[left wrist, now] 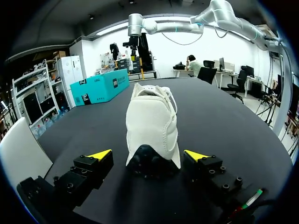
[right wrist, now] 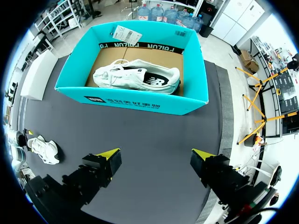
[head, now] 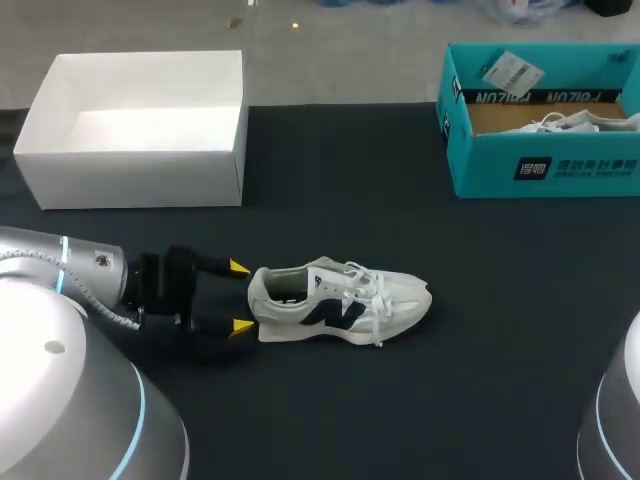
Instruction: Take the shoe out of the shoebox, open the shoe tongue, remove and reinsert the insole, then place the shoe into the shoebox
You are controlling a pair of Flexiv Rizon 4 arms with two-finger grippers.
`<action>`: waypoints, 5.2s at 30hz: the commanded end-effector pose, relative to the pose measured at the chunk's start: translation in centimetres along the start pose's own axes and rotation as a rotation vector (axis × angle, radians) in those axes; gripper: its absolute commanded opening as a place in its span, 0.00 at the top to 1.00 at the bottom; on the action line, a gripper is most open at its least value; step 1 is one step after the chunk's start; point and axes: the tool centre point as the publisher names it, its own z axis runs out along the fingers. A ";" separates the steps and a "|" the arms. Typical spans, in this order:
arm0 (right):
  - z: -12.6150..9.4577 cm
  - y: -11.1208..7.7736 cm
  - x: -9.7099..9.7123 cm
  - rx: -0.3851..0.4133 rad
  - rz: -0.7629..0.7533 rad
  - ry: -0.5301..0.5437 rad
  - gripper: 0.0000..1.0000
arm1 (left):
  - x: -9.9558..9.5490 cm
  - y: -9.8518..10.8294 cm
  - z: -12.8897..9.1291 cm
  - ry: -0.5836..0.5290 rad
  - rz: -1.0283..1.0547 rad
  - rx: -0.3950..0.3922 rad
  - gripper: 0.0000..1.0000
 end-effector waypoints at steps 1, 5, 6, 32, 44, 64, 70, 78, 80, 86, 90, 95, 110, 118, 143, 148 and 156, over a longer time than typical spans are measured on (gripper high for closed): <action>0.0 0.0 0.0 -0.001 0.000 0.000 0.00 | -0.3 0.4 1.3 0.020 -0.011 -0.009 0.00; 0.0 0.0 0.0 -0.001 0.000 0.000 0.00 | -0.2 0.4 2.2 0.045 -0.005 -0.018 0.00; 0.0 0.0 0.0 -0.001 0.000 0.000 0.00 | -0.2 0.5 2.4 0.060 0.001 -0.017 0.00; 0.0 0.0 0.0 -0.001 0.000 0.000 0.00 | 0.1 0.4 5.5 0.129 -0.008 0.004 0.36; 0.0 0.0 0.0 -0.001 0.000 0.000 0.00 | 0.4 0.6 5.8 0.122 -0.020 0.007 1.00; 1.8 -3.5 8.4 0.164 0.260 -0.191 0.00 | 0.4 0.6 5.8 0.122 -0.020 0.007 1.00; 0.9 -5.6 11.8 0.162 0.270 -0.167 0.00 | 0.4 0.6 5.8 0.122 -0.020 0.007 1.00; -0.5 -8.8 17.5 0.178 0.222 -0.160 0.00 | 0.4 0.6 5.8 0.122 -0.020 0.007 1.00; -1.0 -10.0 19.6 0.179 0.216 -0.164 0.00 | 0.4 0.6 5.8 0.122 -0.020 0.007 1.00; -2.1 -12.8 25.0 0.197 0.193 -0.150 0.00 | 0.4 0.6 5.8 0.122 -0.020 0.007 1.00; -3.0 -14.1 28.2 0.179 0.179 -0.150 0.00 | 0.4 0.6 5.8 0.122 -0.020 0.007 1.00; -4.1 -15.4 32.3 0.148 0.153 -0.155 0.00 | 0.4 0.6 5.8 0.122 -0.020 0.007 1.00; -4.2 -15.9 34.2 0.160 0.144 -0.183 0.00 | 0.4 0.6 5.8 0.122 -0.020 0.007 1.00; -4.7 -15.6 37.0 0.165 0.126 -0.177 0.00 | 0.4 0.6 5.8 0.122 -0.020 0.007 1.00; -4.7 -15.4 54.1 0.102 0.113 -0.158 0.00 | 0.4 0.6 5.8 0.122 -0.020 0.007 1.00; -4.2 -15.3 56.7 0.104 0.102 -0.151 0.00 | 0.4 0.6 5.8 0.122 -0.020 0.007 1.00; -3.6 -15.1 59.1 0.086 0.021 -0.158 0.00 | 0.4 0.6 5.8 0.122 -0.020 0.007 1.00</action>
